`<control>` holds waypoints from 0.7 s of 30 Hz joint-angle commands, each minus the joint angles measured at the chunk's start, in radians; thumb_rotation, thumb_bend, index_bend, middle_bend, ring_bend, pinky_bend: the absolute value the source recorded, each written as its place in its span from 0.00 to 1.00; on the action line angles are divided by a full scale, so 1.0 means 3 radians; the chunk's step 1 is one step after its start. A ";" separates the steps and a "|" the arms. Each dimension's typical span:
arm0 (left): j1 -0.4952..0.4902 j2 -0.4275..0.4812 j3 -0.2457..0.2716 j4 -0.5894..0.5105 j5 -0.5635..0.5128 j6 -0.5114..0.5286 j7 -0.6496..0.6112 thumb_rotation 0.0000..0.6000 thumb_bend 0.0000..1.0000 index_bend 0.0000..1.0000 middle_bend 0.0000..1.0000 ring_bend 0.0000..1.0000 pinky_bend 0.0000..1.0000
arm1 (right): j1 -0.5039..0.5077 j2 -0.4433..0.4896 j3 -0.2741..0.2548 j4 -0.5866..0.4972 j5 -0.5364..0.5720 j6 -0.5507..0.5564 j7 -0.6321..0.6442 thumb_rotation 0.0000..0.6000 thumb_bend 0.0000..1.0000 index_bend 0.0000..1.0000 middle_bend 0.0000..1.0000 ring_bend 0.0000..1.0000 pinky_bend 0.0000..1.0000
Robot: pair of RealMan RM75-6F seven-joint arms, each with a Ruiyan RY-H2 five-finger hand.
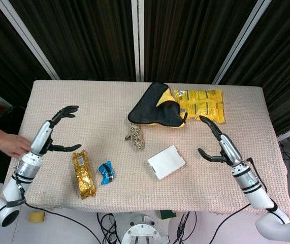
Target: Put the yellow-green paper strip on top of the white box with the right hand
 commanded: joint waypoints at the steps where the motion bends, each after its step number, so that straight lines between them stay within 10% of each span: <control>1: -0.0013 0.0000 0.0029 0.0011 -0.0013 -0.0014 0.0068 1.00 0.02 0.18 0.15 0.13 0.25 | 0.0030 0.0032 -0.0074 0.0008 -0.0018 -0.0038 0.0145 0.64 0.33 0.00 0.00 0.00 0.00; 15: -0.0049 0.0021 0.0093 -0.0035 -0.0023 -0.0039 0.0257 1.00 0.02 0.18 0.15 0.13 0.24 | -0.0018 0.0062 -0.0102 0.0099 0.0051 0.0080 -0.0195 0.65 0.32 0.00 0.00 0.00 0.00; 21: -0.0008 0.0101 0.0146 -0.0079 -0.0064 -0.0080 0.0799 1.00 0.02 0.18 0.15 0.13 0.17 | -0.0070 0.0277 -0.0036 0.0071 0.0382 -0.0080 -0.1808 0.78 0.29 0.04 0.00 0.00 0.00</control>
